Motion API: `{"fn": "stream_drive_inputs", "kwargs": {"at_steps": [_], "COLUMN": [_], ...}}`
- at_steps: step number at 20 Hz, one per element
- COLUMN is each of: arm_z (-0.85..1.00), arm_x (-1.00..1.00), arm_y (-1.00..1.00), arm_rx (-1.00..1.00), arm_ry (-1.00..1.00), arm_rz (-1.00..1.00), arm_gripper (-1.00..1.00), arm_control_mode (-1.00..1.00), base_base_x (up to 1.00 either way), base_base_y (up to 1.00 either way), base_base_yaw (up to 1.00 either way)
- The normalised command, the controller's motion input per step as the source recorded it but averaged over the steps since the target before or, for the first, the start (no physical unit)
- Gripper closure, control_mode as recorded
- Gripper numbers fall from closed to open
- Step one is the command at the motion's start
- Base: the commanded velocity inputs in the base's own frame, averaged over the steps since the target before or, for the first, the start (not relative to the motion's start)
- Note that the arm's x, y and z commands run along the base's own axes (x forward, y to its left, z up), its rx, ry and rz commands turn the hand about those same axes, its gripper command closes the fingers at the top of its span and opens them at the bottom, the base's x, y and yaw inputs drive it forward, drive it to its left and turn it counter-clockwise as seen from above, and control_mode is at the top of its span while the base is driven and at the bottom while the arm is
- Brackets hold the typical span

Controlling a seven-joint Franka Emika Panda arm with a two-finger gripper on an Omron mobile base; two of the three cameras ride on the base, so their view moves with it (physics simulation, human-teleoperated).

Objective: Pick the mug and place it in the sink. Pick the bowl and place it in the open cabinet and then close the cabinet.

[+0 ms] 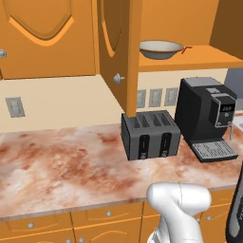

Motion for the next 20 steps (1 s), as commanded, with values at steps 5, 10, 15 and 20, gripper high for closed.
{"fn": "stream_drive_inputs", "kwargs": {"at_steps": [5,10,15,20], "arm_z": [0.04,0.00,0.00,0.00], "arm_x": [-0.72,-0.45,-0.33,-0.37], "arm_y": [-0.02,-0.18,-0.16,-0.16], "arm_rx": [0.00,0.00,0.00,0.00], "arm_ry": [0.00,-0.03,-0.07,-0.04], "arm_rz": [0.05,0.00,0.00,0.00], "arm_gripper": [-1.00,-1.00,-1.00,-1.00], "arm_control_mode": [-1.00,-1.00,-1.00,-1.00], "base_base_x": [0.00,0.00,0.00,0.00], "base_base_y": [0.00,0.00,0.00,0.00], "base_base_yaw": [0.00,0.00,0.00,0.00]}}
